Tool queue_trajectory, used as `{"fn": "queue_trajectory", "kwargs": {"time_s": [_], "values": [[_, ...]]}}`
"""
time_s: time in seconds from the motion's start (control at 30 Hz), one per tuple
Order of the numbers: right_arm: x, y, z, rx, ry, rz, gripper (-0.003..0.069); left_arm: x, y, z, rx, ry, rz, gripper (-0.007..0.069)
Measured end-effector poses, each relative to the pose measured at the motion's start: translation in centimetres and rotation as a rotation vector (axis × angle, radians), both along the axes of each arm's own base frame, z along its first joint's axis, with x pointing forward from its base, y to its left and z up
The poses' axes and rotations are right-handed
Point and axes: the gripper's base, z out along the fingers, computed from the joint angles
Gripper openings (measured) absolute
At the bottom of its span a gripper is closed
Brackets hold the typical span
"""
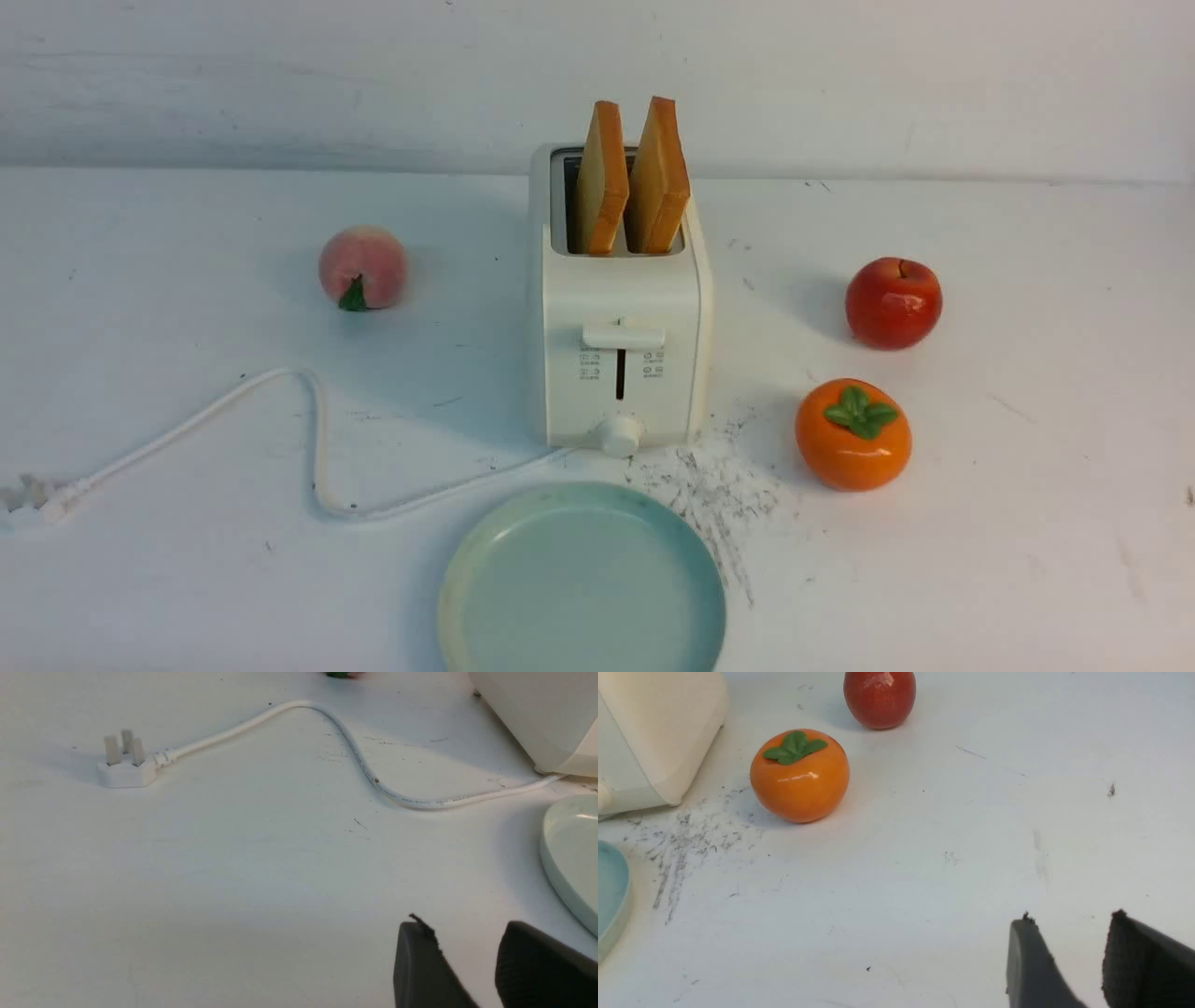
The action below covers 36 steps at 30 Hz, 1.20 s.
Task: Take toasted bread from bread machine on white table place on plate.
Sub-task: 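Reach for a toast slice standing in the toaster with the left gripper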
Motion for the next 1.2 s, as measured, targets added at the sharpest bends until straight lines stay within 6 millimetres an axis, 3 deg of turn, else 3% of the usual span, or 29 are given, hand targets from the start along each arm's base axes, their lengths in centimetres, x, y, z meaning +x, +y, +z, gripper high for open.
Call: {"fn": "queue_trajectory", "kwargs": {"time_s": [0.87,1.2], "values": [[0.0,0.0,0.0,0.0,0.0,0.0,0.024,0.1,0.1,0.1,0.015,-0.019,0.002,0.0239],[0.0,0.0,0.0,0.0,0.0,0.0,0.024,0.4,-0.1,2.7,-0.364,-0.256,0.049,0.0239]]}}
